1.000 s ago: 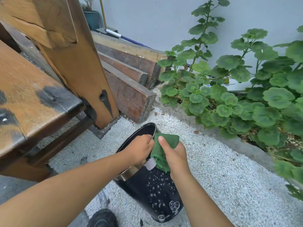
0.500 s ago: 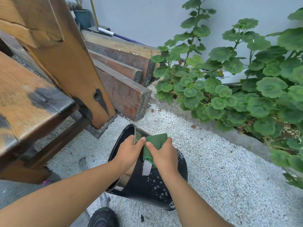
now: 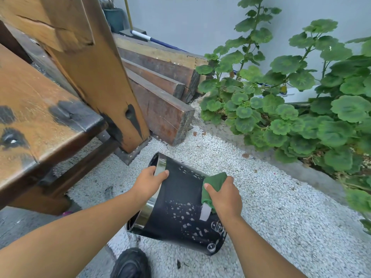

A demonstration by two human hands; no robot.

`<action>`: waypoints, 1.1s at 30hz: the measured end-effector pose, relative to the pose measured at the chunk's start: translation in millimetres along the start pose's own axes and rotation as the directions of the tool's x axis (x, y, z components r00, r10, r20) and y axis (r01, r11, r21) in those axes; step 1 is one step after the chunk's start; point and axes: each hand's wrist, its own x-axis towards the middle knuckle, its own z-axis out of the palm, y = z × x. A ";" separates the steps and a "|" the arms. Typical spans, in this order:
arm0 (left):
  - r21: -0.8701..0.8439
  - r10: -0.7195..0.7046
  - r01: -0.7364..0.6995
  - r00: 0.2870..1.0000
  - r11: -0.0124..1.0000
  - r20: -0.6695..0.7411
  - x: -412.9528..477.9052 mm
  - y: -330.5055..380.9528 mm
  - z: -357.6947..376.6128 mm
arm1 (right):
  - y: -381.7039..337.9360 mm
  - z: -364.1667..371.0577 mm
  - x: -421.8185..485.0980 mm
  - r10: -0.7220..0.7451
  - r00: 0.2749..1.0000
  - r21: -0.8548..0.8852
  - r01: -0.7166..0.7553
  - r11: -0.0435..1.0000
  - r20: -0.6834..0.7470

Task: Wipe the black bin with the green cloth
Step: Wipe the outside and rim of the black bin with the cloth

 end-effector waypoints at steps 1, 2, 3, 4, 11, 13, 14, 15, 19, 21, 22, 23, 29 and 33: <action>-0.085 -0.024 0.026 0.999 0.996 0.025 -0.5 -0.2 -2.6 | 3.0 -1.1 0.8 -0.010 1.000 -0.013 0.010 1.000 -0.002; -0.170 -0.053 0.066 0.996 0.983 0.078 -2.2 0.1 -5.3 | 6.8 -2.4 1.4 -0.022 1.000 -0.030 0.022 0.999 -0.001; -0.225 -0.083 0.116 0.985 0.967 0.150 -5.3 0.8 -8.5 | 10.4 -3.5 2.0 -0.036 0.999 -0.056 0.036 0.998 -0.002; -0.251 -0.109 0.167 0.967 0.953 0.230 -9.6 1.5 -12.5 | 14.1 -4.9 2.8 -0.051 0.999 -0.086 0.050 0.995 -0.006; -0.210 -0.202 0.318 0.877 0.924 0.436 -26.9 -22.4 -23.7 | 20.9 -14.5 5.8 -0.089 0.996 -0.139 0.086 0.987 -0.020; -0.247 -0.207 0.310 0.906 0.918 0.369 -27.6 -18.6 -21.2 | 18.0 -19.8 6.1 -0.095 0.995 -0.111 0.090 0.990 -0.033; -0.261 -0.205 0.303 0.916 0.917 0.344 -26.3 -15.5 -19.6 | 15.0 -23.8 7.2 -0.093 0.995 -0.074 0.089 0.993 -0.041; -0.274 -0.203 0.302 0.919 0.913 0.337 -26.0 -11.2 -17.7 | 10.4 -28.5 7.9 -0.084 0.995 -0.013 0.084 0.996 -0.047; -0.241 -0.196 0.285 0.921 0.928 0.335 -24.9 11.5 -10.9 | -17.6 -43.0 1.9 -0.089 0.996 0.351 0.091 0.932 -0.023; -0.246 -0.163 0.241 0.939 0.939 0.302 -25.2 24.9 -5.8 | -32.3 -43.2 -9.6 -0.118 0.993 0.491 0.095 0.866 0.017; -0.255 -0.156 0.224 0.952 0.940 0.262 -24.6 31.5 -3.2 | -38.9 -41.3 -16.0 -0.134 0.990 0.529 0.096 0.843 0.034; -0.273 -0.146 0.203 0.966 0.940 0.215 -22.8 36.7 0.6 | -45.1 -39.0 -21.9 -0.148 0.988 0.554 0.097 0.826 0.047; -0.308 -0.049 0.072 0.995 0.949 0.084 -30.4 45.9 22.5 | -68.8 -24.4 -42.8 -0.194 0.978 0.604 0.108 0.789 0.078; -0.412 -0.029 0.081 0.991 0.908 0.130 -33.0 42.3 28.0 | -75.9 -16.7 -52.3 -0.237 0.971 0.496 0.186 0.848 0.042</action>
